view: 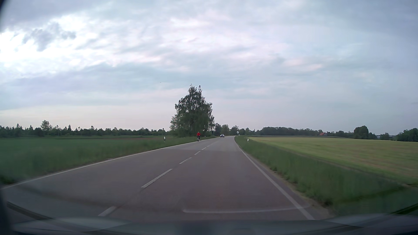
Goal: Follow the waypoints while adhering to traffic rules and regulations
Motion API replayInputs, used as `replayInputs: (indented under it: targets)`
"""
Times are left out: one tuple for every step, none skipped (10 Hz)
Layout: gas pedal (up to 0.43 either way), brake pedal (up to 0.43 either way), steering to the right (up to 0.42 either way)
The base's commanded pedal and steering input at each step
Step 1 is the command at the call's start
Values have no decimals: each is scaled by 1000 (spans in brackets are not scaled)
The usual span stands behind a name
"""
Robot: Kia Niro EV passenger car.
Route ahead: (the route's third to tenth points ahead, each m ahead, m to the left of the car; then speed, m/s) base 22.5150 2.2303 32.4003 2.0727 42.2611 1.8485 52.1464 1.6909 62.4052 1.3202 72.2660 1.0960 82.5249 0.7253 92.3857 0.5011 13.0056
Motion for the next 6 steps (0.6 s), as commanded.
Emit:
replayInputs:
  targets:
    - [177,0,8]
    - [177,0,8]
    - [177,0,7]
    - [177,0,5]
    - [177,0,3]
    - [177,0,2]
